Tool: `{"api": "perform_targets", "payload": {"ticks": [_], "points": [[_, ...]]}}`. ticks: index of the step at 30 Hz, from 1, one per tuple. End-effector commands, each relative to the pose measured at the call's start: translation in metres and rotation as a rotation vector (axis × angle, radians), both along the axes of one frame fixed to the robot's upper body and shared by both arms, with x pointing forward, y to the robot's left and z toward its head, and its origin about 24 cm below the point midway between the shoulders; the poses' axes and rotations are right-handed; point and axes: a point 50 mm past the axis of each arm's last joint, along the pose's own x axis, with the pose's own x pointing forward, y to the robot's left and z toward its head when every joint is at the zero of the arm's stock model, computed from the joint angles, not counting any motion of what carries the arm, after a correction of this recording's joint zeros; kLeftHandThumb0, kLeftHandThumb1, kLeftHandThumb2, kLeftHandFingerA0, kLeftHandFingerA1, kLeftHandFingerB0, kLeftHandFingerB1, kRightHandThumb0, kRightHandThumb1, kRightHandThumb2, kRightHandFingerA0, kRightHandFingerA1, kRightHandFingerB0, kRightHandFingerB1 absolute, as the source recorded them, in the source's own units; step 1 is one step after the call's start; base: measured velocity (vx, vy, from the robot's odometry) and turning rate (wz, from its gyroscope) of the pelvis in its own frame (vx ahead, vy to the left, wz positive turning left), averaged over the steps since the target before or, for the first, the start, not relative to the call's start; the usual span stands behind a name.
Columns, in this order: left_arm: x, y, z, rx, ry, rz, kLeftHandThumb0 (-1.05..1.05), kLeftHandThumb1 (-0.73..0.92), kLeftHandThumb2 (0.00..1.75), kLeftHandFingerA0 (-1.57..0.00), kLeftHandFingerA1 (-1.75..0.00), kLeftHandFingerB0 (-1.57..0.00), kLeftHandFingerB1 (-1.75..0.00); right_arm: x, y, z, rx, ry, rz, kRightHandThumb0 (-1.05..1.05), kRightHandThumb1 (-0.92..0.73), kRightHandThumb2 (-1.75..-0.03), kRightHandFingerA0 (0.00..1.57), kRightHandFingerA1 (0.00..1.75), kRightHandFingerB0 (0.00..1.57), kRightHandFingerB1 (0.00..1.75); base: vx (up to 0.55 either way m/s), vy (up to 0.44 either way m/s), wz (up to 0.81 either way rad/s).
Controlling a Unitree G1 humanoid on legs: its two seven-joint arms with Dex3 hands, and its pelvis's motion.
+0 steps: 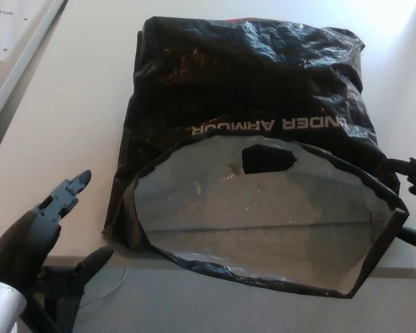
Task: A plastic bag is kept infront of the robot in the middle of the desk and the robot uses both its hands to grab it from the top and lifts it up and then releases it.
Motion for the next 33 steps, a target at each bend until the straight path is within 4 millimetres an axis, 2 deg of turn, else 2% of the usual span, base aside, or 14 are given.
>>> {"api": "perform_targets", "payload": {"ticks": [1, 2, 3, 18, 21, 33], "points": [[0.002, 0.005, 0.002, -0.015, 0.042, 0.006, -0.79, 0.61, 0.94, 0.00, -0.21, 0.00, -0.12, 0.002, -0.003, -0.001, 0.002, 0.023, -0.021, -0.50, -0.68, -0.62, 0.23, 0.40, 0.08, 0.24, 0.00, 0.000, 0.00], [0.002, 0.006, 0.002, -0.017, 0.043, 0.004, -0.78, 0.61, 0.95, 0.00, -0.21, 0.00, -0.13, 0.002, -0.003, -0.001, -0.001, 0.023, -0.018, -0.51, -0.69, -0.60, 0.25, 0.39, 0.06, 0.29, 0.00, 0.000, 0.00], [0.002, 0.006, 0.003, -0.017, 0.047, 0.005, -0.77, 0.61, 0.95, 0.00, -0.21, 0.00, -0.13, 0.002, -0.003, -0.001, -0.001, 0.023, -0.017, -0.50, -0.68, -0.62, 0.23, 0.40, 0.08, 0.24, 0.00, 0.000, 0.00], [0.001, -0.003, 0.002, -0.016, 0.034, -0.037, -0.76, 0.60, 0.95, 0.00, -0.24, 0.00, -0.14, 0.001, -0.005, -0.006, 0.018, 0.043, -0.028, -0.51, -0.67, -0.62, 0.23, 0.39, 0.08, 0.24, 0.00, 0.000, 0.00], [-0.002, -0.009, 0.005, -0.014, 0.017, -0.051, -0.72, 0.55, 0.89, 0.00, -0.22, 0.00, -0.12, 0.000, -0.003, -0.007, 0.020, 0.049, -0.023, -0.51, -0.67, -0.63, 0.23, 0.39, 0.08, 0.24, 0.00, 0.000, 0.00], [0.000, -0.024, 0.020, -0.020, -0.047, -0.084, -0.74, 0.54, 0.89, 0.00, -0.23, 0.00, -0.11, 0.001, 0.000, -0.010, 0.016, 0.055, -0.020, -0.52, -0.68, -0.62, 0.23, 0.38, 0.08, 0.24, 0.00, 0.000, 0.00]]}}
